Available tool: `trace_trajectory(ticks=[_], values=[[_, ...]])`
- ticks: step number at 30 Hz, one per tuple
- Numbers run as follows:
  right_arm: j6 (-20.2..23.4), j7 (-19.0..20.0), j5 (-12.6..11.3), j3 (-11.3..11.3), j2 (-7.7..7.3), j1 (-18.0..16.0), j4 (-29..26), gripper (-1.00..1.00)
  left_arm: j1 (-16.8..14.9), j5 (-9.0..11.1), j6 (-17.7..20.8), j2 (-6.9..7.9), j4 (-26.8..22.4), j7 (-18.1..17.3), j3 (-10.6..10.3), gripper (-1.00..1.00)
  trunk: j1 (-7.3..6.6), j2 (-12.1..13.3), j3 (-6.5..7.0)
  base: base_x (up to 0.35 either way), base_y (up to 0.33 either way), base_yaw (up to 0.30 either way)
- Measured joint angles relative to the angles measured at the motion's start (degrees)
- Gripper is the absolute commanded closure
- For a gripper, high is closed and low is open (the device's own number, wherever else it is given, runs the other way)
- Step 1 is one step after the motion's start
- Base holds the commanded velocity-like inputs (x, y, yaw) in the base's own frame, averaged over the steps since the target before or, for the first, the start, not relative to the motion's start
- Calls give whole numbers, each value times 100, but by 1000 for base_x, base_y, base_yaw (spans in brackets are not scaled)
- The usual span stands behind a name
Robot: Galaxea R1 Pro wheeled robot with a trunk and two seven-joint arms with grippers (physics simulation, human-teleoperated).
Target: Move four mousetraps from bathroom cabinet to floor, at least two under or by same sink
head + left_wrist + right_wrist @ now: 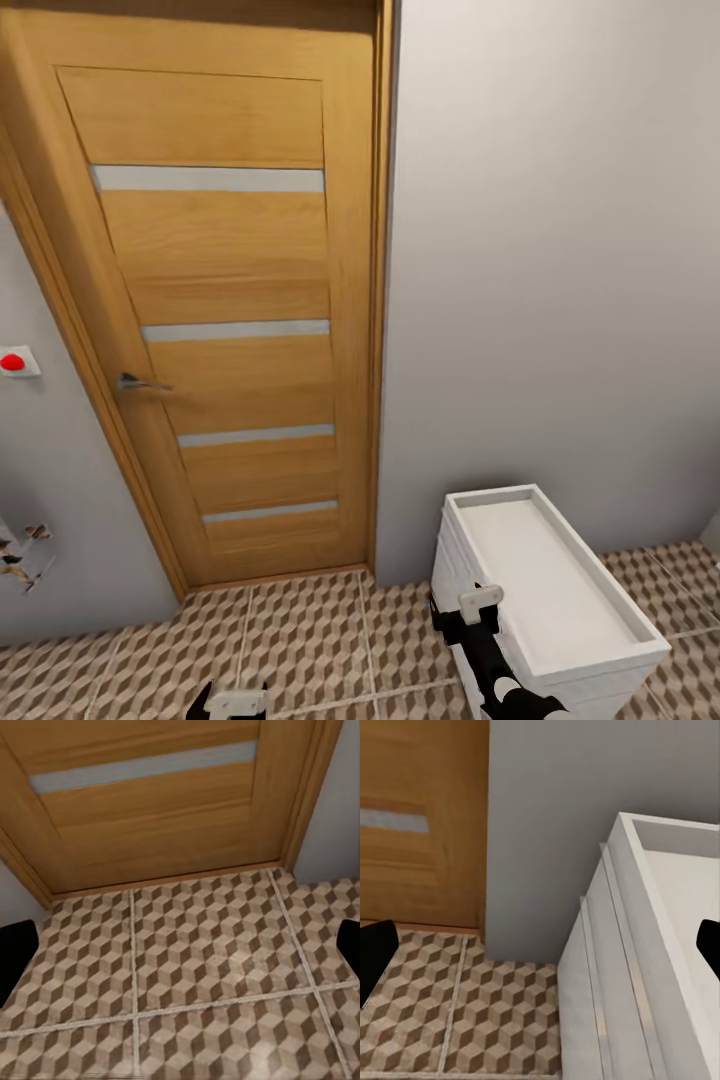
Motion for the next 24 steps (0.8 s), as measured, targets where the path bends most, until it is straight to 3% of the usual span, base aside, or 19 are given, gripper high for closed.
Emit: trace_trajectory(ticks=[24], values=[[0, -2, -1, 0, 0, 0, 0, -100, 0, 0, 0, 0, 3, 0, -2, -100, 0, 0, -35, 0, 0, 281]])
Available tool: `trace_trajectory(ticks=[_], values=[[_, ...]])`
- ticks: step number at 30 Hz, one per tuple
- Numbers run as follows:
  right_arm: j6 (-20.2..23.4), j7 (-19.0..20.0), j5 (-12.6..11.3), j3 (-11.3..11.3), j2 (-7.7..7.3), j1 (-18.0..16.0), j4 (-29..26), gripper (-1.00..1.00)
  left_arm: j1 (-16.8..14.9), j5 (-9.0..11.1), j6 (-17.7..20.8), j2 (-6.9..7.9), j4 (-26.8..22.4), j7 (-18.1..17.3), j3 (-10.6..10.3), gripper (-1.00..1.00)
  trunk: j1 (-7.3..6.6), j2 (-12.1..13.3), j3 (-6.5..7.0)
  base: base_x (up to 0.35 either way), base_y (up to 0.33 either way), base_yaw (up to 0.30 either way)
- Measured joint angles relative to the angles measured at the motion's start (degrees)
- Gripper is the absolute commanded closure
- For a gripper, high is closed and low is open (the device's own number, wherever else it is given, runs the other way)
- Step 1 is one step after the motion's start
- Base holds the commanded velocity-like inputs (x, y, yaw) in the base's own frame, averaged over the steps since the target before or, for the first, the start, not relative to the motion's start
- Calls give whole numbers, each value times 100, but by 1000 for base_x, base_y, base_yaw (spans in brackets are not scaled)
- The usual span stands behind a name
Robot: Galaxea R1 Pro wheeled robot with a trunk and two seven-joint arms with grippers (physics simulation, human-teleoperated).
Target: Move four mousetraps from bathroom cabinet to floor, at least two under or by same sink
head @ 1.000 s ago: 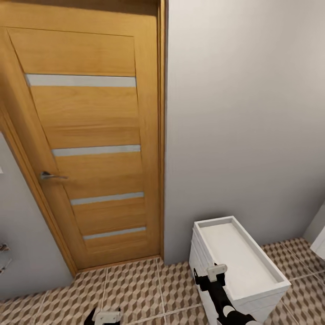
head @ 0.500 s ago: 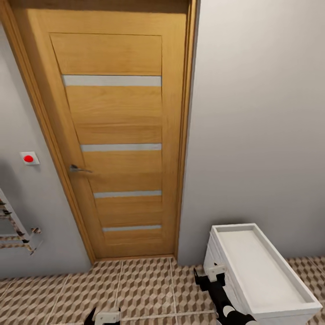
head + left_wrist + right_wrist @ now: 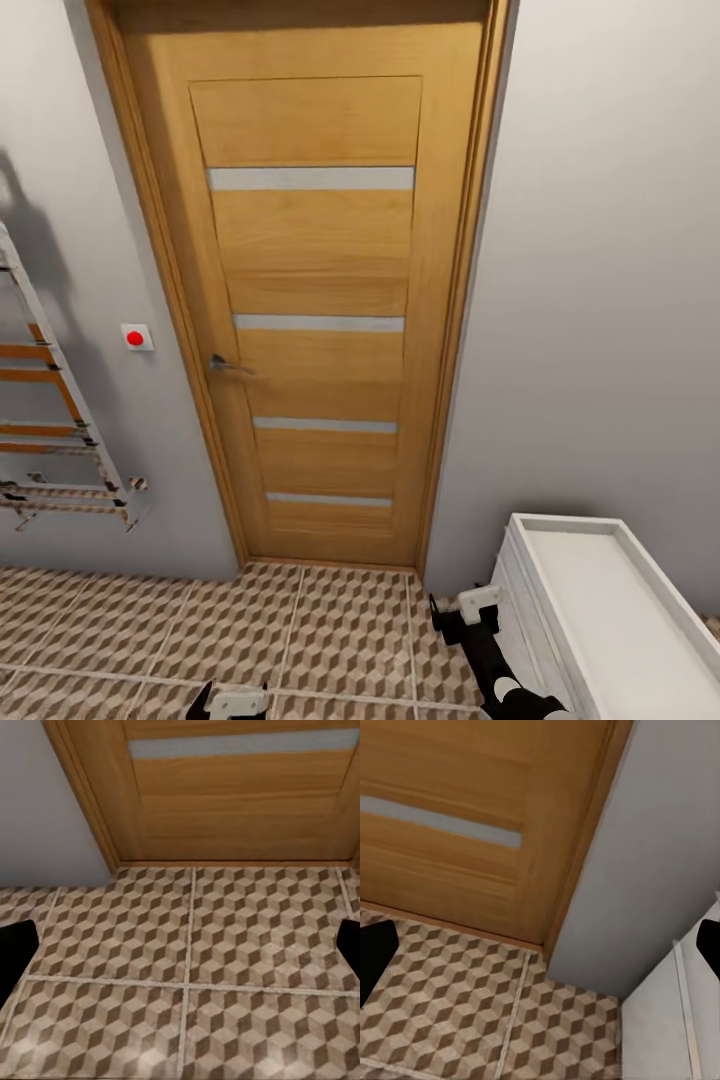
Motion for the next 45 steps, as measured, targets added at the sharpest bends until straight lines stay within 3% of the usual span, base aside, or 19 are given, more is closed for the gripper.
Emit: trace_trajectory(ticks=[45], values=[[0, 2, 2, 0, 0, 0, 0, -100, 0, 0, 0, 0, 1, 0, 0, -100, 0, 0, 0, 0, 0, 281]])
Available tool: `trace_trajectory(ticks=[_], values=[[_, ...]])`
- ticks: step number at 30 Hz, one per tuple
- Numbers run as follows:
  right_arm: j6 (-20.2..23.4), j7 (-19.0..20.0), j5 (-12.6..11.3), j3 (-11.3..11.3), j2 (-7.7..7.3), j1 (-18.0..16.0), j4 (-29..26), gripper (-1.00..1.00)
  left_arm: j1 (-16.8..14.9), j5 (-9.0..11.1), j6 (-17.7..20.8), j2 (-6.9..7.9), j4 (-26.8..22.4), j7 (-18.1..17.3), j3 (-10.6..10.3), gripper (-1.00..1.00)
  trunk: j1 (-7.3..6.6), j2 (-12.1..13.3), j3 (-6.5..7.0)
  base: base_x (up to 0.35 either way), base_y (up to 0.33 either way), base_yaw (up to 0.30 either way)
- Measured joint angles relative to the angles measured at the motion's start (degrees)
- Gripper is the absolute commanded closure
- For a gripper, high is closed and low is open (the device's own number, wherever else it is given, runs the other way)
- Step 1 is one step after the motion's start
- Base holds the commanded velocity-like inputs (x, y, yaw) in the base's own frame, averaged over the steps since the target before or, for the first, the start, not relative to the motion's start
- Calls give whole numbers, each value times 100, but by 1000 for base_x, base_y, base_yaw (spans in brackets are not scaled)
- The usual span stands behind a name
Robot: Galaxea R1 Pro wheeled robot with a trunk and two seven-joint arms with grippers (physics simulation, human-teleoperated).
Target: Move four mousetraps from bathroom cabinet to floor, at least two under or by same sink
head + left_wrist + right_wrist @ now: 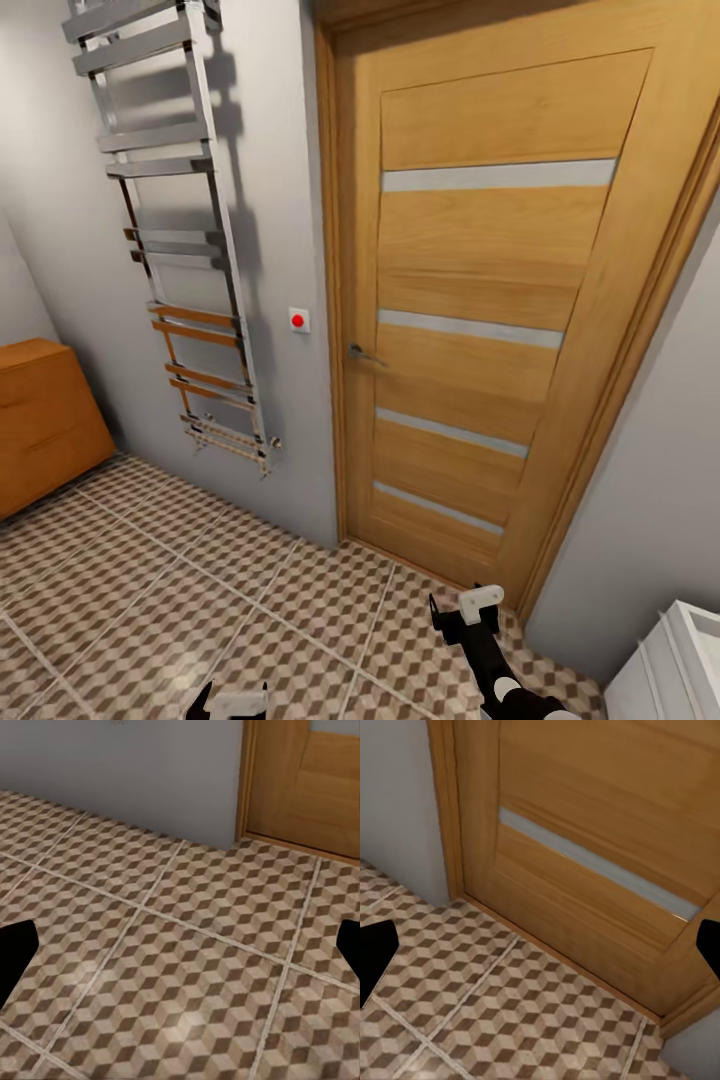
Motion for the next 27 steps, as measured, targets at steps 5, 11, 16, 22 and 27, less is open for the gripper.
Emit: trace_trajectory(ticks=[5, 11, 16, 22, 27], values=[[0, -1, 1, 0, 0, 0, 0, -100, 0, 0, 0, 0, -1, 0, 0, -100, 0, 0, 0, 0, 0, 281], [-1, -2, -3, 0, -1, 0, 0, -100, 0, 0, 0, 0, 0, 0, 0, -100, 0, 0, 0, 0, 0, 281], [-2, -1, -1, 0, -2, 0, 0, -100, 0, 0, 0, 0, 0, 0, 0, -100, 0, 0, 0, 0, 0, 281], [-1, -3, -2, 0, -5, 0, 0, -100, 0, 0, 0, 0, 0, 0, 0, -100, 0, 0, 0, 0, 0, 281], [0, -4, 3, 1, -5, 0, 0, -100, 0, 1, 0, 0, 1, 2, 0, -100, 0, 1, 0, 0, 0, 281]])
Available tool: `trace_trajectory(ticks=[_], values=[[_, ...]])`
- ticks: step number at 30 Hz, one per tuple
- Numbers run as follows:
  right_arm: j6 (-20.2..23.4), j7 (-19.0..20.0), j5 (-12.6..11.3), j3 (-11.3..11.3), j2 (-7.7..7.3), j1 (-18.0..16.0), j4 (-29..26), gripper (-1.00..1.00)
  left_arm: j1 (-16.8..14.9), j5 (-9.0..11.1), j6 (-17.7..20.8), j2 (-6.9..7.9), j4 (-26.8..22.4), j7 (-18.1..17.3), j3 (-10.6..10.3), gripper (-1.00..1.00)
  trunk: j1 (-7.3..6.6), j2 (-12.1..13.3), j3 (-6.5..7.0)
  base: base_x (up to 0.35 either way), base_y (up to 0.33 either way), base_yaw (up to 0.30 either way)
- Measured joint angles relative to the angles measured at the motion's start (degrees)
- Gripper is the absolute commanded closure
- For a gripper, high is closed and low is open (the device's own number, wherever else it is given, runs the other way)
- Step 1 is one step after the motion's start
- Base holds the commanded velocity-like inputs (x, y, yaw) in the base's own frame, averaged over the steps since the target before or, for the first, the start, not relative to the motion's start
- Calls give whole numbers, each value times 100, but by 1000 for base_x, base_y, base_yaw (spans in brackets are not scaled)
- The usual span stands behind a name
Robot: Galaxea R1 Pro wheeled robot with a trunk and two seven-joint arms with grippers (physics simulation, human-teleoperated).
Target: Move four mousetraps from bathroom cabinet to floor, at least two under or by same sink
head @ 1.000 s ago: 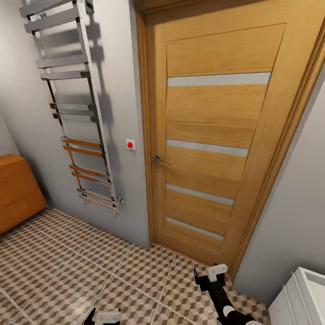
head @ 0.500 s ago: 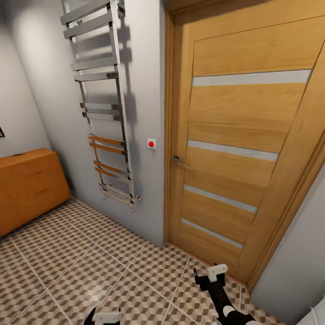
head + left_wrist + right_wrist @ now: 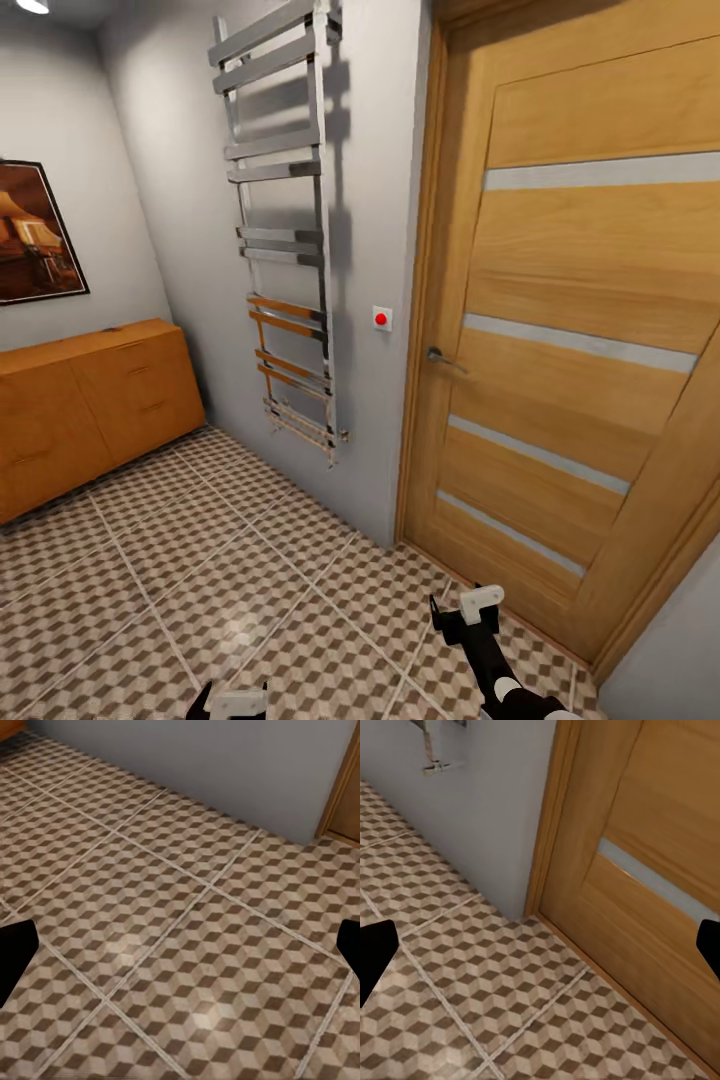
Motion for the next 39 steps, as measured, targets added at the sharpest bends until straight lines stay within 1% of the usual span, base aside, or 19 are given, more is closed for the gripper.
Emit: trace_trajectory(ticks=[39], values=[[-3, -4, 0, 0, 4, 0, 1, -100, 0, 0, 0, -8, 0, -1, 0, -100, 0, 0, 0, 0, -5, 281]])
